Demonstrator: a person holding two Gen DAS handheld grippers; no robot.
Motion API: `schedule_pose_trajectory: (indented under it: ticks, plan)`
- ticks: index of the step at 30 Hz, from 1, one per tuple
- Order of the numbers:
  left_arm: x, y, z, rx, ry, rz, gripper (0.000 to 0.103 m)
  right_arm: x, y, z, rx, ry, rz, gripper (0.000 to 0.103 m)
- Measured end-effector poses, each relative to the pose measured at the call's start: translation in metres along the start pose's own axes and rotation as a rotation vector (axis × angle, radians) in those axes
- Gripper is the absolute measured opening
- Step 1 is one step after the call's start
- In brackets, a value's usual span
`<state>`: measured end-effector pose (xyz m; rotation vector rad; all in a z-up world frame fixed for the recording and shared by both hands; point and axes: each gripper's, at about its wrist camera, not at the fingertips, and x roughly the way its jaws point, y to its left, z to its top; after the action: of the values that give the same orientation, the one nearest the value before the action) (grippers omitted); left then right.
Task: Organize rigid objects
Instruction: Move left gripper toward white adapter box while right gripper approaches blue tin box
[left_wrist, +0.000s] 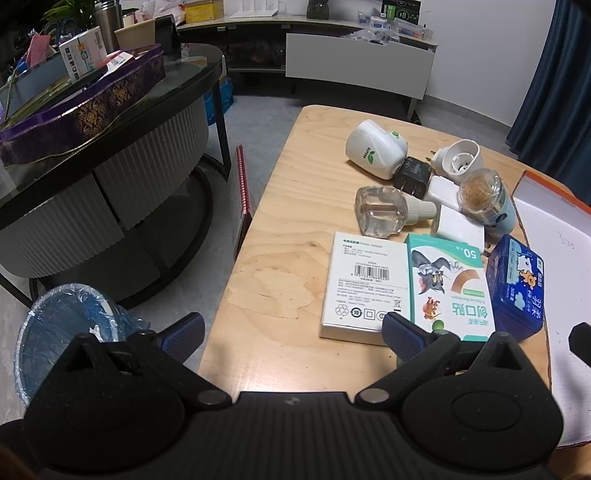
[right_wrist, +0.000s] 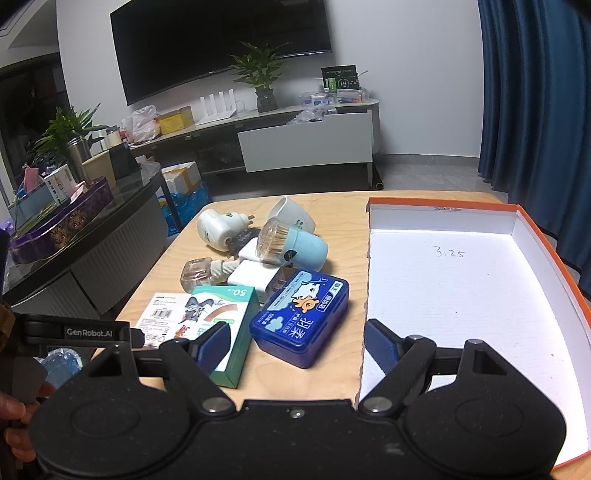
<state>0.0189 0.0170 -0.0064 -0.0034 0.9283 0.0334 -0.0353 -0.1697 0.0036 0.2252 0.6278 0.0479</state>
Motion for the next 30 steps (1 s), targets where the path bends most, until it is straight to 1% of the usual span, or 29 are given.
schedule_pose_trajectory:
  ticks: [10,15,19,30]
  plan:
    - [0.0013,-0.003,0.0029,0.004,0.006,-0.016,0.103,0.0003,0.0006,0.0011,-0.002,0.011,-0.007,0.093]
    - [0.0032,-0.0032,0.0032,0.009,0.012,-0.01,0.103,0.0002,0.0001,0.0016,0.007,0.007,-0.004,0.093]
    - [0.0036,-0.0041,0.0041,0.015,-0.002,-0.003,0.103,0.0014,-0.0017,0.0017,-0.007,0.014,-0.021,0.093]
    - [0.0076,-0.0042,0.0048,0.029,-0.011,0.014,0.103,0.0032,-0.0069,0.0015,0.011,0.025,-0.024,0.093]
